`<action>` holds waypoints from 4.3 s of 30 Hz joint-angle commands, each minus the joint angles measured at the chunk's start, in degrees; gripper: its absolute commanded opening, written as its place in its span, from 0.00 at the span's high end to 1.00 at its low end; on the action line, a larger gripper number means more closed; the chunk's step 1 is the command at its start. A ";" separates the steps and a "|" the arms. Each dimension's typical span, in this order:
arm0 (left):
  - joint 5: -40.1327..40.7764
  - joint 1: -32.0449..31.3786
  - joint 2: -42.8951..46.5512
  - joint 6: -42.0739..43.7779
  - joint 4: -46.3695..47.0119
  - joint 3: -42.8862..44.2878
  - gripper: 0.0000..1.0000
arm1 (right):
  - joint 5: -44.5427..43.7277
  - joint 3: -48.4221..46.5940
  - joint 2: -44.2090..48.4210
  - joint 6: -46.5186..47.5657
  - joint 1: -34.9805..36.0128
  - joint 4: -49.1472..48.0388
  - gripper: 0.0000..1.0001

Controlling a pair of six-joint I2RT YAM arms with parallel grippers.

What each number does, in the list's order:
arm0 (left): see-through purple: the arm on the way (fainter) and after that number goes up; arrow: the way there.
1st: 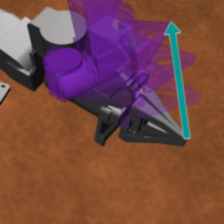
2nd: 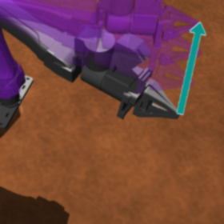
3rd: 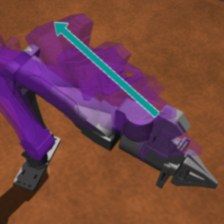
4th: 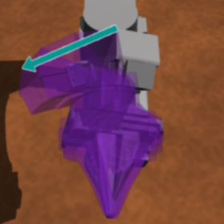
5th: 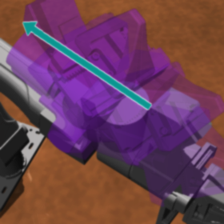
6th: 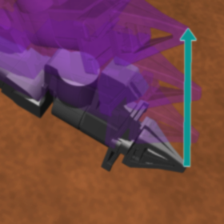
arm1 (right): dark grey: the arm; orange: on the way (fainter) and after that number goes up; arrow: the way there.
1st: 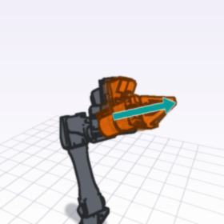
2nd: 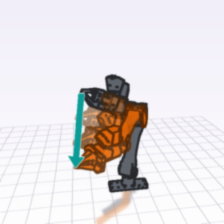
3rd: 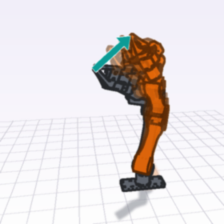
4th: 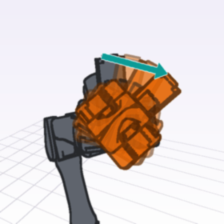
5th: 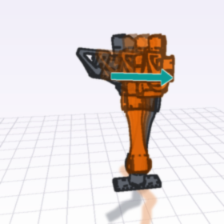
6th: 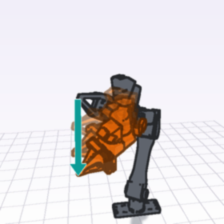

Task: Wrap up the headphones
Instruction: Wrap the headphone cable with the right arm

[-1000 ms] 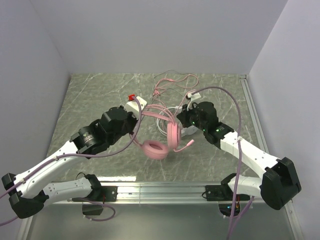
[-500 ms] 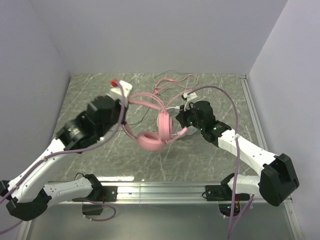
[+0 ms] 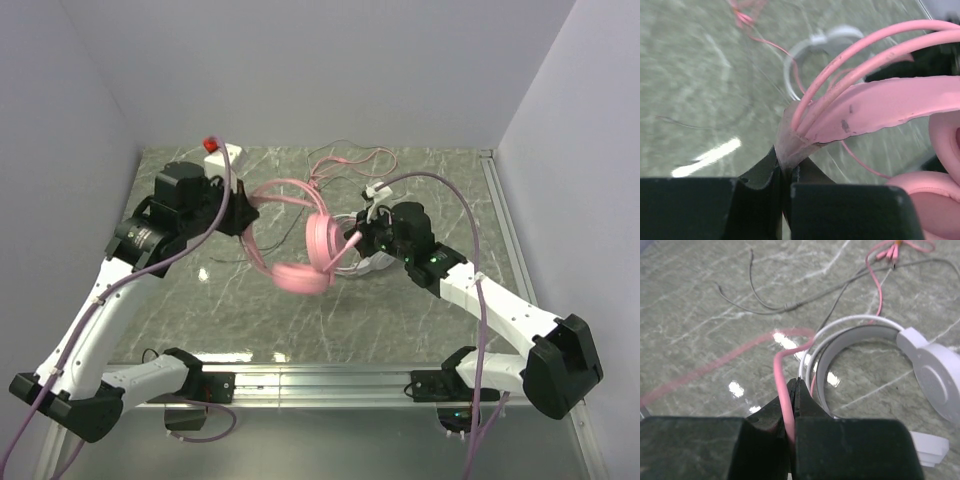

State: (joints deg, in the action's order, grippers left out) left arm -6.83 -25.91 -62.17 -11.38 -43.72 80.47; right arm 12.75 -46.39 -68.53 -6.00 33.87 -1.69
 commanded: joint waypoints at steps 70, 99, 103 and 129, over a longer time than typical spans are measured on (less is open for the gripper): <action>49.89 -19.26 -6.20 21.93 9.18 -7.69 1.00 | 11.49 -30.16 1.03 4.33 -6.01 32.80 1.00; 53.86 -19.44 -1.99 -12.87 36.84 -18.40 1.00 | 27.33 -32.45 -4.77 -28.62 6.47 9.26 0.99; 50.08 -19.44 -0.84 -16.83 39.86 -22.45 1.00 | 25.48 -33.58 -7.04 -29.68 6.47 6.71 0.95; 36.99 -8.03 -10.43 -49.71 17.97 -8.75 1.00 | 22.76 -23.86 -7.32 -30.57 8.76 3.72 0.91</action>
State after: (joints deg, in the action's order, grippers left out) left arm 36.51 -36.10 -75.00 -55.09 -29.06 68.16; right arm 38.11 -72.88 -79.53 -38.20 41.67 4.08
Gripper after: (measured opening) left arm 0.079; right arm 0.096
